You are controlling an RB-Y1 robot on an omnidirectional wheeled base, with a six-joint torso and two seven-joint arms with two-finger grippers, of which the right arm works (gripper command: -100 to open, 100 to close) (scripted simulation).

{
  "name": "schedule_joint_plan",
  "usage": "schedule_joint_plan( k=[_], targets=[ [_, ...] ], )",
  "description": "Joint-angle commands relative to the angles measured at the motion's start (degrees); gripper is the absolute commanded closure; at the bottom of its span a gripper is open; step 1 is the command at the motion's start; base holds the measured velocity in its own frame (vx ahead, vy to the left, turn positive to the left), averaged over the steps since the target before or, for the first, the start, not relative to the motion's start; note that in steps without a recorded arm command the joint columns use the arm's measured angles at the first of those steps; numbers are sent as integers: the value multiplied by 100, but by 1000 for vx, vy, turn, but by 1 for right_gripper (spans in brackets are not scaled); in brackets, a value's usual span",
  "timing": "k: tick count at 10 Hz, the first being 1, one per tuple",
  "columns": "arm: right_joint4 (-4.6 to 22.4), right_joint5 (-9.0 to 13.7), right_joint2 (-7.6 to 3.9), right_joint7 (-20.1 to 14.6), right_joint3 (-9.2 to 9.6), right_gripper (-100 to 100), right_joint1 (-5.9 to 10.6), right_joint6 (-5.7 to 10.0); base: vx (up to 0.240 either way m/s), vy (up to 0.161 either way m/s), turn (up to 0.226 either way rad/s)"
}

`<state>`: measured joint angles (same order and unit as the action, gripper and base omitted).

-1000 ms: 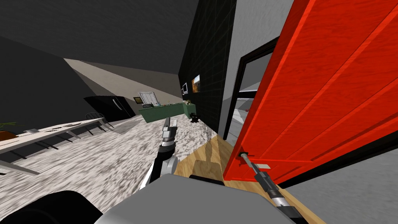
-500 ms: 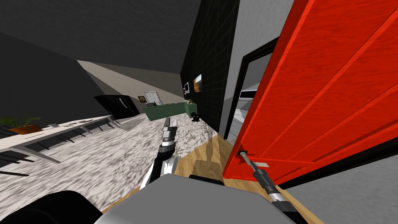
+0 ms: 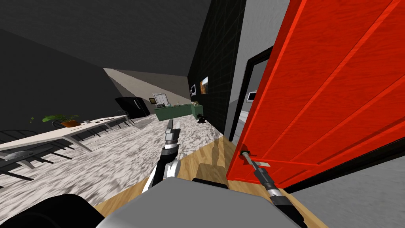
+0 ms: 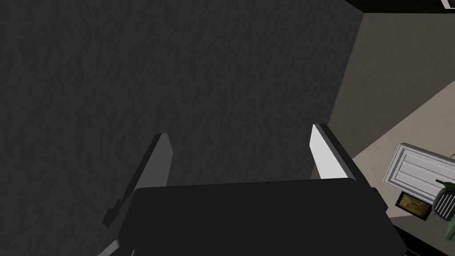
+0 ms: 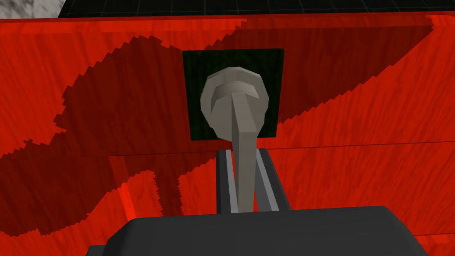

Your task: Pull the door open

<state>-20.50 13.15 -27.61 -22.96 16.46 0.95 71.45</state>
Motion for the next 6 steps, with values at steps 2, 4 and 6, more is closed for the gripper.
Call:
schedule_joint_plan(
  k=[2,4,6],
  targets=[
    [-116,-104,59,49,-157,100,8,-173,-156,-68,107],
    [-125,-222,139,89,-333,100,99,-311,-72,-27,67],
    [-132,-303,195,116,-453,100,162,-405,-128,-58,129]
  ],
)
